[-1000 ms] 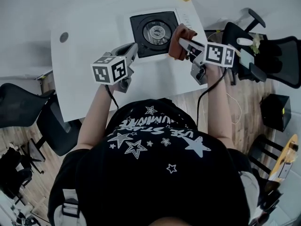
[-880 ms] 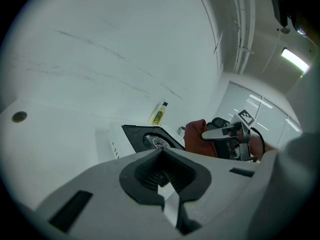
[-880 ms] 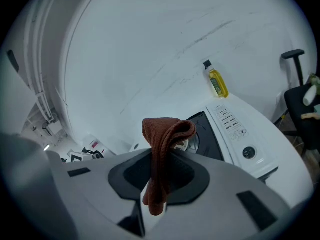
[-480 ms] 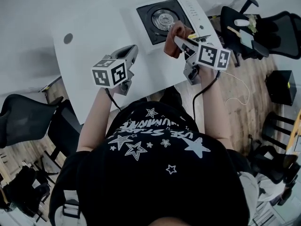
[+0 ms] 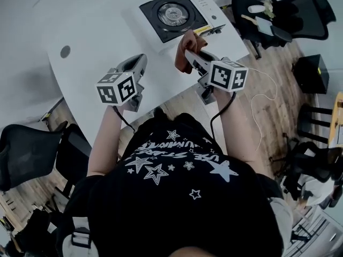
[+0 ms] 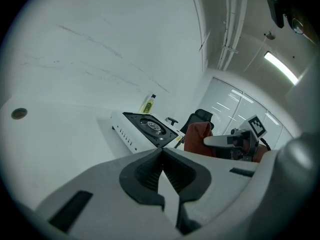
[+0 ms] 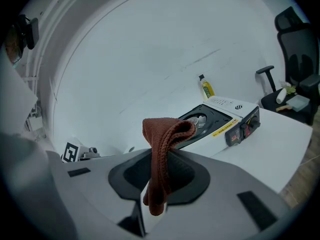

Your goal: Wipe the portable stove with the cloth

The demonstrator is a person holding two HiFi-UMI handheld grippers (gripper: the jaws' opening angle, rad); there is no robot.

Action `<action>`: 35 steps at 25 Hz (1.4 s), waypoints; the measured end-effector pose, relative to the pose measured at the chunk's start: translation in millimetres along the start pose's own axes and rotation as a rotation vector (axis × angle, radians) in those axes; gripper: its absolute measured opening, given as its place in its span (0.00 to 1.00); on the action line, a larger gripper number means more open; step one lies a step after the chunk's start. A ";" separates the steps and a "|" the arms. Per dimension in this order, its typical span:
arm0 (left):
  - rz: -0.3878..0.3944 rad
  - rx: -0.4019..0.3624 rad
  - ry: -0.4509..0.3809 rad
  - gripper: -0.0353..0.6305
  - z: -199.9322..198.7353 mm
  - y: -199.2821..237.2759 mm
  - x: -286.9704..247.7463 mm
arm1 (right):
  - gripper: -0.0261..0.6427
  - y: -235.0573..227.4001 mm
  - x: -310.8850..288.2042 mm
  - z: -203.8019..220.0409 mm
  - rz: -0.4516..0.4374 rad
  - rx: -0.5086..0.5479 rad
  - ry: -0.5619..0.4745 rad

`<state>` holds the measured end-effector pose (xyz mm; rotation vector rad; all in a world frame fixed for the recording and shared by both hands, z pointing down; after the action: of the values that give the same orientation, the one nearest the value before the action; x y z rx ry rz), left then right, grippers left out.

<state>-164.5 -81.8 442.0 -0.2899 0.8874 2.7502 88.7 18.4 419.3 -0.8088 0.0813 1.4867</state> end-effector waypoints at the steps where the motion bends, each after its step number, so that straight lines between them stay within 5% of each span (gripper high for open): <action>1: 0.002 0.000 -0.003 0.06 0.5 -1.4 -0.7 | 0.14 0.3 1.7 1.5 -0.003 0.001 -0.004; 35: 0.049 -0.066 -0.015 0.06 98.1 -169.3 67.9 | 0.14 37.1 175.5 122.2 -0.043 0.068 -0.020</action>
<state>-192.5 121.0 410.0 -0.2627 0.8116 2.8269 27.1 225.8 403.2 -0.7366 0.0985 1.4436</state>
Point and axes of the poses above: the fingertips, and each gripper's own axes: x backward along the fingers, y to its left, z out of its underside, the point moved 10 cm from there along x, backward along the fingers, and after that the axes turned 14 degrees about z, right-handed, at the moved point
